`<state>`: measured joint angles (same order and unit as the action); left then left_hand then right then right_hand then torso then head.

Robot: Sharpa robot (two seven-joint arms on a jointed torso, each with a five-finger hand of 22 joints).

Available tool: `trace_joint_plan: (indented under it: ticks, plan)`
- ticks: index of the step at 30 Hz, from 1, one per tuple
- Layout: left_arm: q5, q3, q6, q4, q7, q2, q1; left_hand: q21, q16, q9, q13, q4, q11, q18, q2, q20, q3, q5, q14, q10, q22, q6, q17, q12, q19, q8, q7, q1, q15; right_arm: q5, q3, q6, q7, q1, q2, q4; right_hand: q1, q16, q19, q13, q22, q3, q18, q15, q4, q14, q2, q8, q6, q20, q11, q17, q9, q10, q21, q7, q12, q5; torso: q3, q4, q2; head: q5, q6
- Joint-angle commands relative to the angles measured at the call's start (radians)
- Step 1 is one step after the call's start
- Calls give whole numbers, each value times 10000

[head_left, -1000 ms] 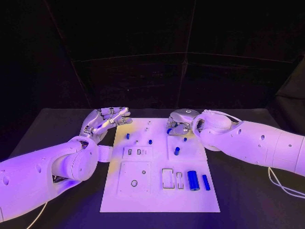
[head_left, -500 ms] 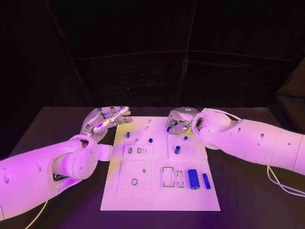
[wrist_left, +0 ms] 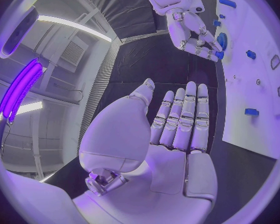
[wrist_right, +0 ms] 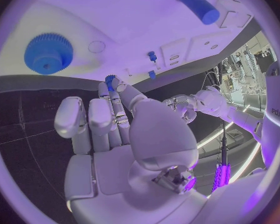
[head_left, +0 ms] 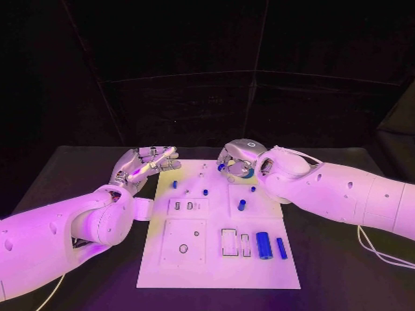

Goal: Assemble the parts on the task board

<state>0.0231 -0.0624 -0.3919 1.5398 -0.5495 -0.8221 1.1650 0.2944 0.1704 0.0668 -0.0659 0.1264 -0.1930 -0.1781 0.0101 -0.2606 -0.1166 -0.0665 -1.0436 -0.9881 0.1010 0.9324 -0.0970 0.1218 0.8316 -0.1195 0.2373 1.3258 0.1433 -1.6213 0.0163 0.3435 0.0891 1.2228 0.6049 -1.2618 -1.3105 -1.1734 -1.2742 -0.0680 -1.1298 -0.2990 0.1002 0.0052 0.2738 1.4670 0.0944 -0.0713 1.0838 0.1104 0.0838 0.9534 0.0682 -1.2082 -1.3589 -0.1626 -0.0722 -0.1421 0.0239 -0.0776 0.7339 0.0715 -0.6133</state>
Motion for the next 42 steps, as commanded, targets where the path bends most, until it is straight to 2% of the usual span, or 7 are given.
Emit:
trace_joint_plan:
  ticks: [1, 6, 13, 19, 22, 28, 42]
  plan:
    - [2, 10, 181, 17, -12, 22, 17, -35, -38, -15, 14, -86, 1, -55, -92, 13, 3, -55, 31, 75, -12, -57, 13, -70, 51, 55, 93, 11, 49, 71, -7, 813, -74, 37, -143, 171, 32, -74, -23, 11, -17, -109, -72, -15, -6, 168, -111, 54, 55, 17, 52, 23, -4, -10, -53, -6, 66, -34, 6, -25, 17, -54, 19]
    - [2, 10, 186, 76, -6, -7, 18, -38, -40, -14, 13, -102, 1, -56, -98, 12, -4, -55, 28, 76, -16, -58, 14, -74, 53, 57, 92, 24, 48, 83, -7, 923, -70, 76, -428, 491, 59, -101, -23, 12, -34, -157, -74, -10, -24, 166, -146, 55, 51, 22, 55, 43, -4, -1, -66, -6, 68, -23, 10, -3, 46, -108, 46]
    - [2, 11, 193, 153, -13, -7, 26, -41, -43, -12, 12, -117, 2, -56, -102, 12, -11, -55, 26, 76, -20, -59, 14, -77, 56, 58, 90, 36, 48, 149, -8, 961, -111, 129, -868, 950, 162, -156, -14, 13, -61, -264, -76, 0, -102, 159, -249, 57, 39, 34, 58, 69, -5, 16, -92, -13, 69, -10, 37, -56, 103, -86, 85]
    - [2, 11, 196, 205, -13, 5, 45, -43, -45, -11, 11, -131, 3, -57, -107, 11, -18, -55, 23, 75, -23, -59, 15, -80, 58, 59, 90, 47, 47, 163, -8, 614, -71, 165, -1282, 1408, 248, -186, -7, 13, -77, -322, -77, 4, -174, 150, -336, 57, 29, 42, 64, 72, -5, 27, -107, -10, 69, -28, 61, -88, 155, -61, 82]
    - [2, 11, 198, 235, -14, 3, 58, -43, -45, -11, 11, -131, 3, -57, -107, 11, -18, -55, 23, 75, -23, -59, 15, -80, 58, 59, 90, 47, 47, 164, -7, 494, -67, 171, -1398, 1526, 271, -193, -7, 13, -84, -338, -78, 5, -195, 147, -363, 57, 26, 44, 64, 71, -5, 32, -113, -8, 69, -22, 71, -113, 196, -50, 103]
    - [2, 12, 220, 251, -14, 16, 70, -47, -49, -10, 10, -152, 4, -58, -112, 11, -28, -56, 21, 76, -29, -59, 15, -84, 61, 61, 89, 64, 47, 166, -6, 141, -34, 176, -1571, 1696, 306, -209, -5, 13, -92, -358, -79, 7, -229, 144, -402, 59, 17, 47, 66, 78, -6, 41, -119, -9, 70, -8, 82, -155, 220, -45, 69]
    - [0, 13, 250, 266, -17, 25, 86, -50, -52, -9, 10, -164, 4, -58, -112, 11, -32, -56, 21, 76, -31, -60, 16, -87, 62, 62, 89, 73, 47, 123, -5, -317, 191, 178, -1783, 1994, 353, -231, -3, 17, -102, -388, -80, 12, -283, 140, -443, 65, -5, 52, 70, 87, -9, 69, -127, -9, 77, 12, 85, -123, 237, -125, 30]
